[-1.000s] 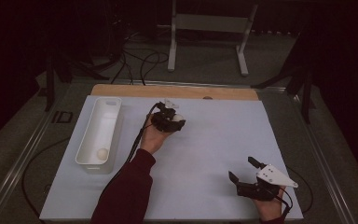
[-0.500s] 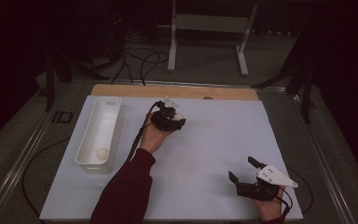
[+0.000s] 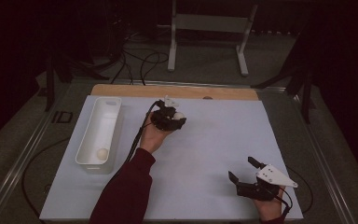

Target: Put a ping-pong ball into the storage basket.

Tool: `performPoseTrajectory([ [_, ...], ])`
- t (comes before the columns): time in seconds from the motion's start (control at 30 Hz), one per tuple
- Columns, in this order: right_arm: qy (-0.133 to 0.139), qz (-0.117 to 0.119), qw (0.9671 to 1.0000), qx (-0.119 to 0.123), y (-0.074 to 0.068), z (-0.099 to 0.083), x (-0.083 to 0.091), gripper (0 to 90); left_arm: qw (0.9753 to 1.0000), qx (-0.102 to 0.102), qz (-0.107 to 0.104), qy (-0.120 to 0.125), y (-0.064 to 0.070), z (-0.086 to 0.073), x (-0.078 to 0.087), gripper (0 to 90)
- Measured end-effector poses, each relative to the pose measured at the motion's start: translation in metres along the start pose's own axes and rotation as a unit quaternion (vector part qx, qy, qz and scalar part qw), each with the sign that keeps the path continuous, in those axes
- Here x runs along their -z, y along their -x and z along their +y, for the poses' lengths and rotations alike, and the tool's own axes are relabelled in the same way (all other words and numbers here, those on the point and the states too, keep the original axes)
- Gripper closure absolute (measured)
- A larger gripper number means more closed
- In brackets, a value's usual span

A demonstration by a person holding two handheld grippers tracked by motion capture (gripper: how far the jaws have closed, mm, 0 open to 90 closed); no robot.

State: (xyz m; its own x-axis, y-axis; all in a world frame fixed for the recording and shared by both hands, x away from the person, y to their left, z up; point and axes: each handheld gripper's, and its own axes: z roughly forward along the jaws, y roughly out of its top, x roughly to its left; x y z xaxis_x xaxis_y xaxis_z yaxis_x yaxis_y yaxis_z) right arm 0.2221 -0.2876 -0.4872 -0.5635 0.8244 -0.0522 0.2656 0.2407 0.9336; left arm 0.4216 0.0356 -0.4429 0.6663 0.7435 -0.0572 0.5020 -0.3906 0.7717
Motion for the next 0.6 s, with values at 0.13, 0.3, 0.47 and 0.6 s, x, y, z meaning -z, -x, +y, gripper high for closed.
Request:
performPoseTrajectory([
  [0.13,0.000,0.000,1.0000,0.000,0.0000,0.0000,-0.0002,9.6,1.0000,0.000,0.000,0.003,-0.0003,0.0012,0.0019,51.3],
  [0.3,-0.001,-0.001,1.0000,0.000,-0.0001,-0.0001,-0.0003,9.6,1.0000,0.000,0.002,0.005,-0.0002,0.0025,0.0041,51.3],
  [0.47,-0.001,-0.001,1.0000,0.000,0.0000,-0.0001,-0.0003,9.6,1.0000,-0.001,0.003,0.005,-0.0006,0.0024,0.0053,51.3],
  [0.6,-0.001,-0.001,1.0000,0.001,0.0000,-0.0001,-0.0002,9.6,1.0000,0.000,0.003,0.008,-0.0010,0.0030,0.0070,51.3],
])
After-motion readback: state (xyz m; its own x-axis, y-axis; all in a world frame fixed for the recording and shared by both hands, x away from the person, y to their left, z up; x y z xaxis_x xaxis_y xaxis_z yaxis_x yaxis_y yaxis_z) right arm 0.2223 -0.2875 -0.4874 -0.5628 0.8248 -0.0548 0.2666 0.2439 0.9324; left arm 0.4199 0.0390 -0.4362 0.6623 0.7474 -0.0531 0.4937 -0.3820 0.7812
